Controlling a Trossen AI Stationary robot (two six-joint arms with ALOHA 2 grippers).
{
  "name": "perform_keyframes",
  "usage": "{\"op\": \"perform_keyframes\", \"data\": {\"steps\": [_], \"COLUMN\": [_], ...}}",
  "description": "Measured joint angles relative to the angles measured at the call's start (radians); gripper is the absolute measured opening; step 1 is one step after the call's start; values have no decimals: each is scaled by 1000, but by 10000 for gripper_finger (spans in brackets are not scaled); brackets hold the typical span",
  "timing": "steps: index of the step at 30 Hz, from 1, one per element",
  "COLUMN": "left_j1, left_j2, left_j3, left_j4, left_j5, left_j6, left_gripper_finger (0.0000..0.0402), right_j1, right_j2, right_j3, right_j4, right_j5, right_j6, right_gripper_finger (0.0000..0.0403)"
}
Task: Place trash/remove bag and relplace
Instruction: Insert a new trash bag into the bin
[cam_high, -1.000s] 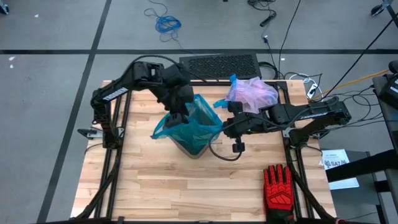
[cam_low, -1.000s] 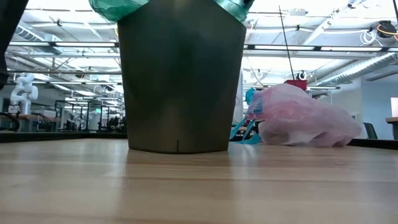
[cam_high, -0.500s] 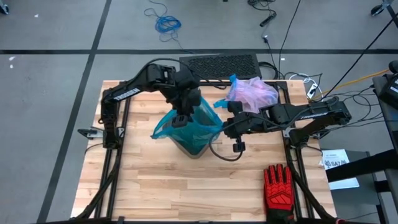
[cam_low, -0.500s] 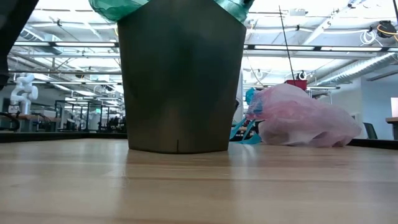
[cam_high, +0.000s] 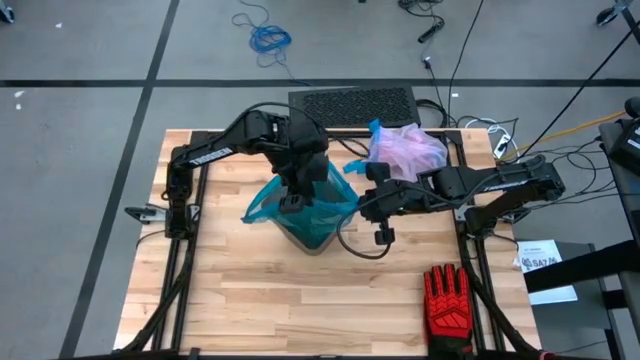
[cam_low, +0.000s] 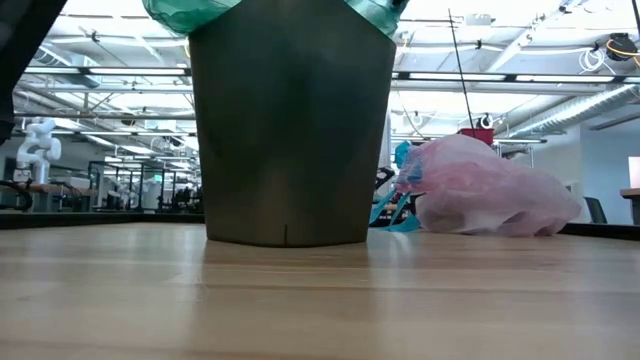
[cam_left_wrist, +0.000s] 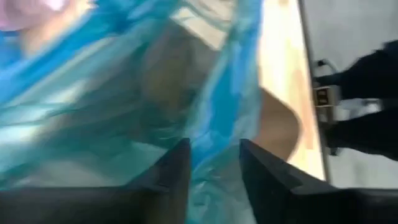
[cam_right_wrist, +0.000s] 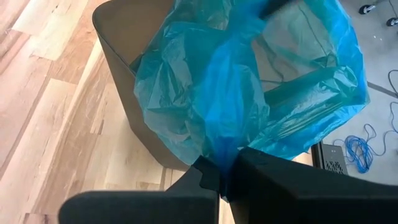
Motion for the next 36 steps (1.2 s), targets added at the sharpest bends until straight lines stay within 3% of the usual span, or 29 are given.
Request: {"op": "perform_keyframes", "data": {"steps": [5,12,14,19,23,31,36], "left_j1": [-50,-94,-107,-125,-118,-87,-64], "left_j2": [0,-28,-50,-108,-107,-46,-29], "left_j3": [0,0,0,0,0,0,0], "left_j4": [0,0,0,0,0,0,0], "left_j5": [63,54,-2,-259,-282,-354,-297], "left_j6": [-11,-167,-207,-167,-133,-100,-78], "left_gripper_finger": [18,2,1,2,33,157,193], "right_j1": [0,0,0,0,0,0,0], "right_j2": [-3,-4,-4,-4,-4,-4,-10], "right_j3": [0,0,0,0,0,0,0], "right_j4": [-2,-9,-8,-9,-9,-9,-11], "right_j5": [2,3,3,3,4,3,3], "right_j6": [-4,-4,-8,-32,-60,-78,-78], "right_gripper_finger": [0,0,0,0,0,0,0]}}
